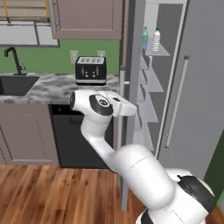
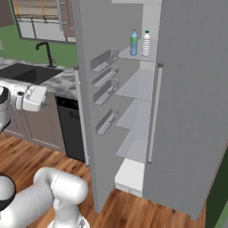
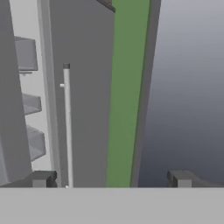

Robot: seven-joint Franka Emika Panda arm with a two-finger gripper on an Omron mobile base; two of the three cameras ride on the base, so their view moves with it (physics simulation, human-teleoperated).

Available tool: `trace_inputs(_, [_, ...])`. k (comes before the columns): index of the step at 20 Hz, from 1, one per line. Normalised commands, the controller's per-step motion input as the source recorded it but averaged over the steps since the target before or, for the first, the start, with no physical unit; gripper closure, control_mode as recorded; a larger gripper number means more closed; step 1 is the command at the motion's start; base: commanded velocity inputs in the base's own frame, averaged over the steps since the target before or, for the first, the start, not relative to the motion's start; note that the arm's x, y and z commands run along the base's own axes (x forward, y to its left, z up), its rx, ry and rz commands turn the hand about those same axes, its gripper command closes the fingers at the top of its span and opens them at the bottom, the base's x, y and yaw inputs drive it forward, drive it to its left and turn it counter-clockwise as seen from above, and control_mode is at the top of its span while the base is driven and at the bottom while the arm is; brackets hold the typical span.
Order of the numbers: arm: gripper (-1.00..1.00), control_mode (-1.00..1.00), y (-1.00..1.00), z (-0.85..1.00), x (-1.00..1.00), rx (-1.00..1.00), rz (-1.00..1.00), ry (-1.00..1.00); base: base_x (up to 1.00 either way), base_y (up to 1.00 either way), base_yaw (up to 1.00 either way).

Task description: Take the bottled waters from the counter and place them in the freezer to freeze. Close the freezer door after placing the bottles.

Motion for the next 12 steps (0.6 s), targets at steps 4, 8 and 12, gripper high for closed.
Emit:
trace_inputs(4, [-1.00, -1.00, -0.25, -0.06, 0.55, 0.00, 0.00, 0.00, 0.00, 0.00, 0.00])
trace_inputs(8, [-1.00, -1.00, -0.34, -0.03, 0.30, 0.00, 0.00, 0.00, 0.00, 0.00, 0.00])
trace_inputs(12, [-1.00, -1.00, -0.46, -0.02, 0.14, 0.00, 0.00, 0.00, 0.00, 0.00, 0.00])
